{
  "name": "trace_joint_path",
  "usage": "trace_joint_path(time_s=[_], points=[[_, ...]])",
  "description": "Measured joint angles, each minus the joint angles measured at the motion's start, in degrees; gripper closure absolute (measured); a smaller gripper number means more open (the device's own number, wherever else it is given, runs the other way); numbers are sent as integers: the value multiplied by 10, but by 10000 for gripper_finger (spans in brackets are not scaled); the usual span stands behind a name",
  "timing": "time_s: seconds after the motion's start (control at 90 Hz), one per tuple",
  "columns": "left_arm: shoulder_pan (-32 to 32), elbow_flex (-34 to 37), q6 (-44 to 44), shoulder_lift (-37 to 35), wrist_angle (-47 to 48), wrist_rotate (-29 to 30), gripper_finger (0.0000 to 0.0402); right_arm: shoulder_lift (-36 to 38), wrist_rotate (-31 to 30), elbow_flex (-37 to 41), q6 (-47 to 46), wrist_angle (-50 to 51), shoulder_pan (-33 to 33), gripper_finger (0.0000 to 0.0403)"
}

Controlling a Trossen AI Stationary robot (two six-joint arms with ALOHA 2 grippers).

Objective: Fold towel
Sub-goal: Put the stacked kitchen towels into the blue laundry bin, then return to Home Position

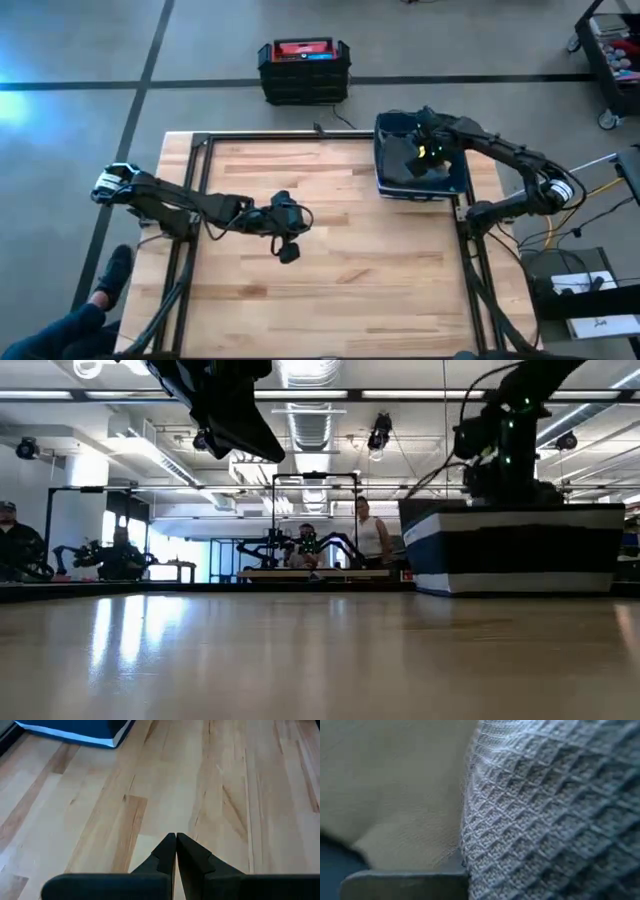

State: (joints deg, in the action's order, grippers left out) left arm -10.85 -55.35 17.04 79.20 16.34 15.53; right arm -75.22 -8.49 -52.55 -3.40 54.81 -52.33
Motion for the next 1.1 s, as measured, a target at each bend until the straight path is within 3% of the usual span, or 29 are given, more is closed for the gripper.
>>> trace_joint_path(time_s=[0.178, 0.4, 0.578, 0.767, 0.822, 0.911, 1.0, 1.1], points=[[0, 0, 0, 0, 0, 0, 402, 1, -21, 26, 1, -41, 1, 357], [0, 0, 0, 0, 0, 0, 402, -2, -23, 18, -7, -46, 0, 252], [0, 0, 0, 0, 0, 0, 402, 5, -37, -76, -11, 31, -2, 167], [0, 0, -25, -5, 0, 0, 402, 10, -30, -205, -10, 131, -2, 117], [0, -1, -41, -7, 0, 0, 402, 16, 11, -225, -10, 140, 0, 110], [2, -1, -61, -15, 0, 0, 402, 43, 137, -226, -7, 101, 15, 105], [2, 0, -91, -33, -3, 5, 402, 89, 255, -187, 1, -13, 51, 108], [10, 18, -121, -70, -32, 8, 402, 152, 313, -100, 1, -186, 115, 126]])
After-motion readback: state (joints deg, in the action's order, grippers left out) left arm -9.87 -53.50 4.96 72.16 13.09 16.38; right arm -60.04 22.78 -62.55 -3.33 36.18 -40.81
